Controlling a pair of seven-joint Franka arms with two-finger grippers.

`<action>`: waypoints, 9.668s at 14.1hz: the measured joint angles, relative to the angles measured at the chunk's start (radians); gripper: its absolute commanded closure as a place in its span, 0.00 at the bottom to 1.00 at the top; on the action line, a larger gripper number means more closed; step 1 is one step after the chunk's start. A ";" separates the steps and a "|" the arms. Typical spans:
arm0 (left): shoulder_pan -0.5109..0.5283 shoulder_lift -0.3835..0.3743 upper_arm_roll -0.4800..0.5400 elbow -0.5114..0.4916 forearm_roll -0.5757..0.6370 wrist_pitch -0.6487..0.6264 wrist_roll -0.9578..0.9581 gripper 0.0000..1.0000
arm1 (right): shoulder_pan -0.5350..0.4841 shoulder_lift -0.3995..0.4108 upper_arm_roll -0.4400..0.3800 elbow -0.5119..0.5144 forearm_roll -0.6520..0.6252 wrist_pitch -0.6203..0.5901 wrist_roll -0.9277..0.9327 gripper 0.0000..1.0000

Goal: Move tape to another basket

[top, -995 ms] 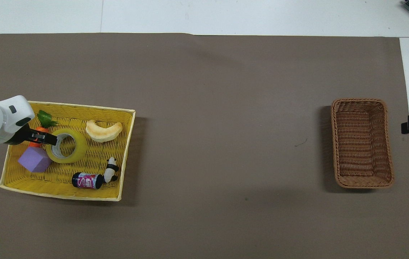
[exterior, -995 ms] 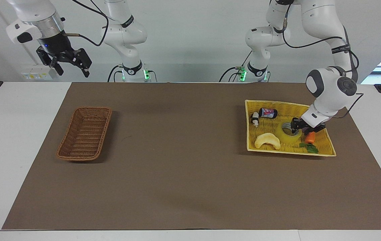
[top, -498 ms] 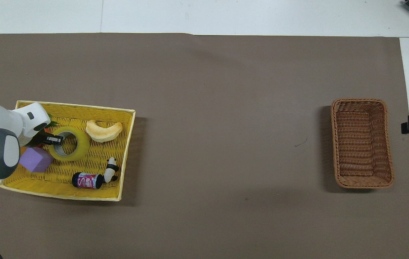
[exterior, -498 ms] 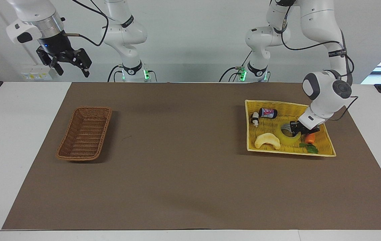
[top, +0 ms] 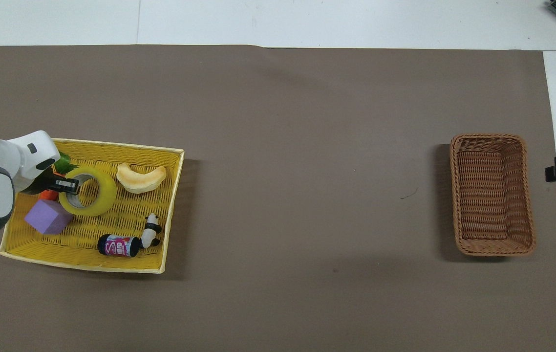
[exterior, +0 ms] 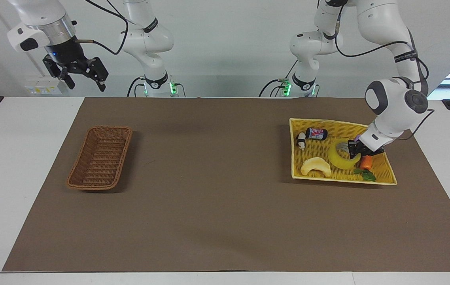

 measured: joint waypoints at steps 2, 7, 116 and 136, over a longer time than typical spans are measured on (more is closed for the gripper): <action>-0.001 -0.038 -0.003 0.049 -0.008 -0.092 -0.023 1.00 | -0.001 0.000 0.000 0.000 0.000 0.000 0.000 0.00; -0.009 -0.087 -0.056 0.149 -0.108 -0.285 -0.117 1.00 | 0.012 -0.001 0.005 -0.014 0.007 0.011 -0.003 0.00; -0.028 -0.129 -0.087 0.442 0.014 -0.539 -0.220 0.00 | -0.061 0.038 0.021 -0.017 0.025 0.084 0.001 0.00; -0.028 -0.129 -0.087 0.442 0.014 -0.540 -0.220 0.00 | -0.045 -0.030 0.032 -0.024 -0.015 0.010 0.003 0.00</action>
